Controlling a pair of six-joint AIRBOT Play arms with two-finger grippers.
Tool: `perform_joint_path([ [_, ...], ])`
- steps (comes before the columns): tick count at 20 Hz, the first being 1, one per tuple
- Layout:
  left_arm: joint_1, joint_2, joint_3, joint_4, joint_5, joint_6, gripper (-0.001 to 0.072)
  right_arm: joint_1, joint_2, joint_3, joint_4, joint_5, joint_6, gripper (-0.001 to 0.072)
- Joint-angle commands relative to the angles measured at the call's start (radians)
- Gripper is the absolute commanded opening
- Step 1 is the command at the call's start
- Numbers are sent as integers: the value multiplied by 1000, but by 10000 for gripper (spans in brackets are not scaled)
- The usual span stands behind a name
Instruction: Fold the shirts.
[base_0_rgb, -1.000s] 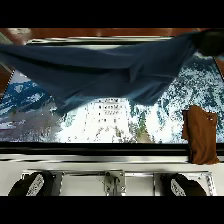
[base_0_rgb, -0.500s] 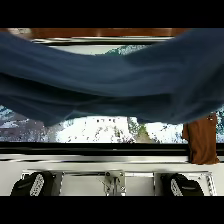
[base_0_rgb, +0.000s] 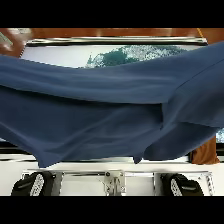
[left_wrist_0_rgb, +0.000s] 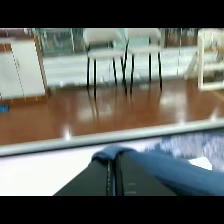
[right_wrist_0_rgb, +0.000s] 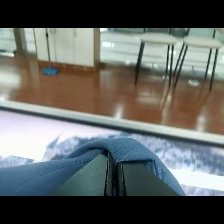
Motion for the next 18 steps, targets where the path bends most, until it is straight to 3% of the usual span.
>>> perform_joint_path([
  [1, 0, 1, -51, 16, -92, -9, 37, 0, -34, 1, -31, 201, 68, 69],
  [3, 0, 1, -119, 17, -130, -57, 37, 0, -79, -37, -31, 321, 143, 69],
  [6, 0, -9, -270, 17, -122, -57, 38, 0, -143, -218, -22, 303, 143, 69],
  [10, -5, -106, -429, 16, -72, -57, 38, 0, -274, -445, 16, -10, 81, 69],
  [15, -101, -365, -460, -3, 194, -53, 38, 0, -551, -465, 322, -410, -72, 69],
  [18, -201, -555, -460, -3, 352, 55, 38, 5, -710, -465, 423, -501, -103, 69],
])
